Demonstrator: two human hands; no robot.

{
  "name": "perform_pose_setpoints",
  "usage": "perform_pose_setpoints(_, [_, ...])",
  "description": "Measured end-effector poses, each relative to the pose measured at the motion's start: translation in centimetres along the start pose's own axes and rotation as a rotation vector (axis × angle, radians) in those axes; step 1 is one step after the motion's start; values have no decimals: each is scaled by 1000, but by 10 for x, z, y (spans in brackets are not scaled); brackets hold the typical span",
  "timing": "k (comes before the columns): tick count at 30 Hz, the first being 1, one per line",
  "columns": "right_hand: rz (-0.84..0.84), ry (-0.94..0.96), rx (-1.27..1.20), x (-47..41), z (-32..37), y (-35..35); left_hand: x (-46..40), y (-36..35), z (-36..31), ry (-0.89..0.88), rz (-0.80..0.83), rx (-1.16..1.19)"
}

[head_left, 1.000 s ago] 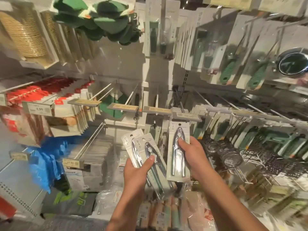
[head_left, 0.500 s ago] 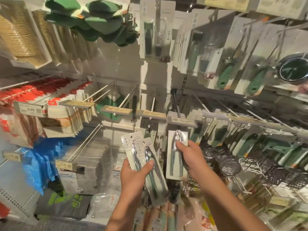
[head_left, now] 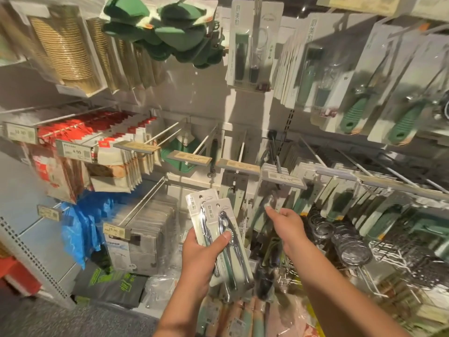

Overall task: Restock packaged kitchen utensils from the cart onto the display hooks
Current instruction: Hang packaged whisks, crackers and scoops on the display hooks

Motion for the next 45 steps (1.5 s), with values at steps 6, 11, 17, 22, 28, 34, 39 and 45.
perform_pose_setpoints(6, [60,-14,-84,22,-9,-4,3,4,5,36,-16,-16])
perform_pose_setpoints(11, [235,80,49,54,1,-26,6,-2,14,51,30,-27])
perform_pose_setpoints(17, [323,153,141,75,-11,-41,16,-12,16,72,66,-25])
perform_pose_setpoints(22, [410,130,27,87,-19,-48,16,-12,19,87,60,-39])
perform_pose_setpoints(28, [311,95,-59,87,-21,-38,17,-18,19,130,65,6])
perform_pose_setpoints(34, [108,22,-81,75,-37,-16,13,-21,25,161,49,4])
perform_pose_setpoints(39, [-11,31,-167,73,-34,3,15,-26,28,175,83,-9])
perform_pose_setpoints(45, [-106,77,-194,71,-19,19,15,-28,27,163,80,-22])
Point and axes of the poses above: each hand's wrist, its own x-axis away from the middle knuckle, its own y-axis out of the back of the hand, z = x × y, the point moved 7 cm from there along -x, towards the middle knuckle, and after that the axes turned 15 degrees about x, right-handed, at the moved point
